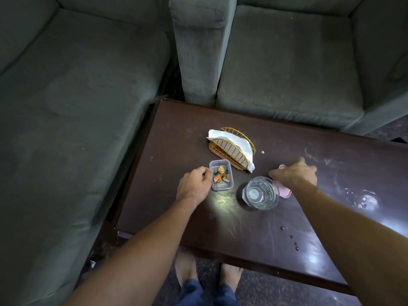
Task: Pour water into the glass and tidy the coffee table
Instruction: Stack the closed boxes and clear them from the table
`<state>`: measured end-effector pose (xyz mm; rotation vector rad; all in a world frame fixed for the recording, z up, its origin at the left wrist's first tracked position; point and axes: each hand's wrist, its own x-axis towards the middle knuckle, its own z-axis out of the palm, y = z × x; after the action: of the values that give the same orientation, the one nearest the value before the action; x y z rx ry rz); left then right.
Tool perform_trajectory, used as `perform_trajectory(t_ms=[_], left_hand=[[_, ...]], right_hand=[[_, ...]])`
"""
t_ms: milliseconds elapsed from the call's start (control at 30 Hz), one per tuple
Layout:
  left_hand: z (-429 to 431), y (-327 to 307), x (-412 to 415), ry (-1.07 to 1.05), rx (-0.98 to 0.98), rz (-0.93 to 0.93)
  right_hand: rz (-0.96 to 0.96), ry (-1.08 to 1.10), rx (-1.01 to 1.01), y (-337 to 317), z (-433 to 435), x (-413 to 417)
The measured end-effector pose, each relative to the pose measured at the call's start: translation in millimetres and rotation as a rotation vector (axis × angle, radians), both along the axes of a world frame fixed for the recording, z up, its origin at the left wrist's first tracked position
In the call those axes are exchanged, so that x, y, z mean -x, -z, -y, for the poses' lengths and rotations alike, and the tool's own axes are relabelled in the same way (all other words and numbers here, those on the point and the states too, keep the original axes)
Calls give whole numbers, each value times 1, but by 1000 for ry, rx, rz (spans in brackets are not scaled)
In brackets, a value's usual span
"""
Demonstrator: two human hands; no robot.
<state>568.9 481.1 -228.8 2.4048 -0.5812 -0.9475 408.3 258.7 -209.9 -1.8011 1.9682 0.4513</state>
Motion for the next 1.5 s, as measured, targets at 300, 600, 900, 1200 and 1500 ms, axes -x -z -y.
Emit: perform_trajectory(t_ms=[300, 600, 900, 1200, 1500], left_hand=[[-6, -18, 1, -14, -27, -14], [-42, -22, -16, -150, 1, -89], [-54, -17, -33, -264, 161, -71], [-27, -17, -37, -63, 82, 41], [-23, -13, -49, -58, 62, 35]], right_hand=[[831, -158, 540, -74, -55, -58], [970, -316, 296, -43, -167, -89], [879, -280, 257, -11, -193, -72], [673, -359, 181, 8, -197, -74], [515, -610, 233, 5, -200, -66]])
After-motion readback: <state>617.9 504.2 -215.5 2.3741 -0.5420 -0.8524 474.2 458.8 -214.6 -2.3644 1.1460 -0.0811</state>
